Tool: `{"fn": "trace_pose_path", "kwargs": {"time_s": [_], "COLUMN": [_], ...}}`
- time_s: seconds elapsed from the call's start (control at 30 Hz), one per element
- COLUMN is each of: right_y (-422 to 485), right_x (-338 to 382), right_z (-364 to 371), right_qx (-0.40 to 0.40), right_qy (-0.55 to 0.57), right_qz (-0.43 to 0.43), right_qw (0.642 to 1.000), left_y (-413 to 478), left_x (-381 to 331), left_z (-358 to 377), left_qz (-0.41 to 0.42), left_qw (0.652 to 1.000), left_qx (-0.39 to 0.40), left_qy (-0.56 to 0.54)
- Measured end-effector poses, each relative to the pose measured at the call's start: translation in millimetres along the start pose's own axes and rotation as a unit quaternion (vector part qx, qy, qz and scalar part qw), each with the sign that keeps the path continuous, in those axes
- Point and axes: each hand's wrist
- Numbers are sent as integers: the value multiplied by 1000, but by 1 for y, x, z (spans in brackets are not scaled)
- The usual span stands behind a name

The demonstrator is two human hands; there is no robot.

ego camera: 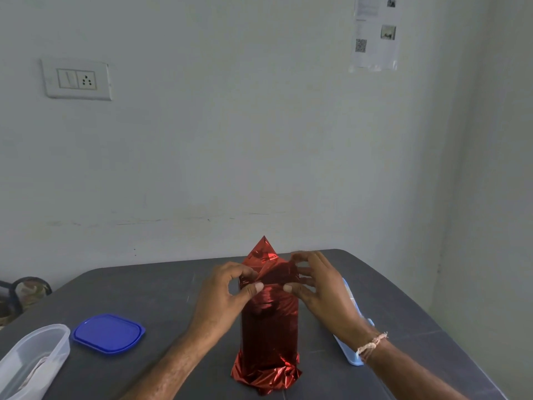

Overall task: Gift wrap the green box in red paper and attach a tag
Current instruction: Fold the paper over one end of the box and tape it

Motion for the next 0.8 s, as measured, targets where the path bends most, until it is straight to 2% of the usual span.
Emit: {"fn": "trace_pose_path", "kwargs": {"time_s": [0.1, 0.37, 0.53, 0.8], "right_y": [-5, -16, -10, -9], "right_x": [2, 2, -1, -4], "right_z": [2, 17, 22, 24], "right_qx": [8, -29, -67, -58], "right_qy": [85, 166, 136, 91], "right_qz": [34, 29, 12, -16], "right_qw": [996, 985, 988, 994], "left_y": [1, 8, 18, 39], "left_x": [-1, -12, -20, -30], "left_z": [2, 4, 6, 8], "left_qz": [-9, -17, -10, 12], "left_qw": [1000, 998, 998, 997], "left_qx": [-11, -13, -11, -18], "left_qy": [-2, -51, -64, -78]}}
Point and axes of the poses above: each hand's wrist, its own y-axis towards the middle knuckle, its own z-axis out of the palm, x = y × z, and after that the axes turned 15 degrees about z, right-handed
